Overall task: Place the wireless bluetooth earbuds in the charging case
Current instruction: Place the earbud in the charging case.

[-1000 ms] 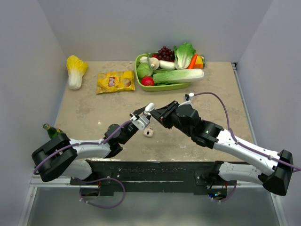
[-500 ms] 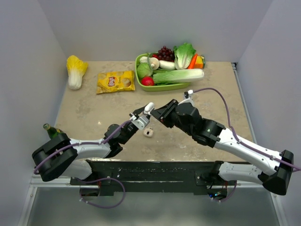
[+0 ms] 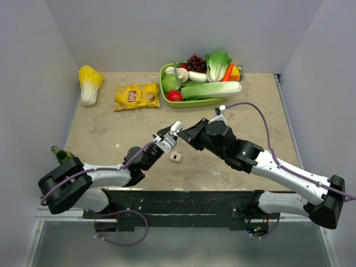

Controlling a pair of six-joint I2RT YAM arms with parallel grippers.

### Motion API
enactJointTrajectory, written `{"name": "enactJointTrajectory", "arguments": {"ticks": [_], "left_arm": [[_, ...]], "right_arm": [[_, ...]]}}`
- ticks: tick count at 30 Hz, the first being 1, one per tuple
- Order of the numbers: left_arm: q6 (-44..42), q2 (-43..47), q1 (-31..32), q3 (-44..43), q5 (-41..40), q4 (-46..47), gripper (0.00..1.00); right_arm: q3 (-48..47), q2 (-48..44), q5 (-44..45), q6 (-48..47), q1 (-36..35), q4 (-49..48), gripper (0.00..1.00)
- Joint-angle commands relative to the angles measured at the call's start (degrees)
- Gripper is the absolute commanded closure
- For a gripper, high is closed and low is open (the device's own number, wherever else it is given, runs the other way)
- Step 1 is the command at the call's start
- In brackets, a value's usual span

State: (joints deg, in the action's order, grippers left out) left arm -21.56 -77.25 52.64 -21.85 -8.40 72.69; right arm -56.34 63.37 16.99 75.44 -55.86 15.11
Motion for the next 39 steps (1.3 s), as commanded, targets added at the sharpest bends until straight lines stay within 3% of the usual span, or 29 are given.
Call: {"name": "enactJointTrajectory", "arguments": {"ticks": [1, 9, 15, 31, 39], "left_arm": [[2.0, 0.8, 0.4, 0.0, 1.0, 36.0, 1.00], [5.1, 2.3, 0.4, 0.1, 2.5, 36.0, 1.00], [8.3, 3.3, 0.4, 0.1, 3.7, 36.0, 1.00], [10.8, 6.4, 0.4, 0.6, 2.5, 36.0, 1.00], [11.3, 6.1, 0.4, 0.6, 2.2, 36.0, 1.00]], "right_arm": [[-2.3, 0.5, 0.3, -2.0, -0.2, -2.0, 0.91], [-3.3, 1.8, -1.2, -4.7, -0.2, -2.5, 0.99], [-4.3, 3.4, -1.6, -7.1, 0.2, -1.6, 0.93], [-3.0, 1.7, -1.2, -7.7, 1.2, -1.1, 0.93], [-4.7, 0.8, -0.4, -10.3, 1.2, 0.3, 0.79]]}}
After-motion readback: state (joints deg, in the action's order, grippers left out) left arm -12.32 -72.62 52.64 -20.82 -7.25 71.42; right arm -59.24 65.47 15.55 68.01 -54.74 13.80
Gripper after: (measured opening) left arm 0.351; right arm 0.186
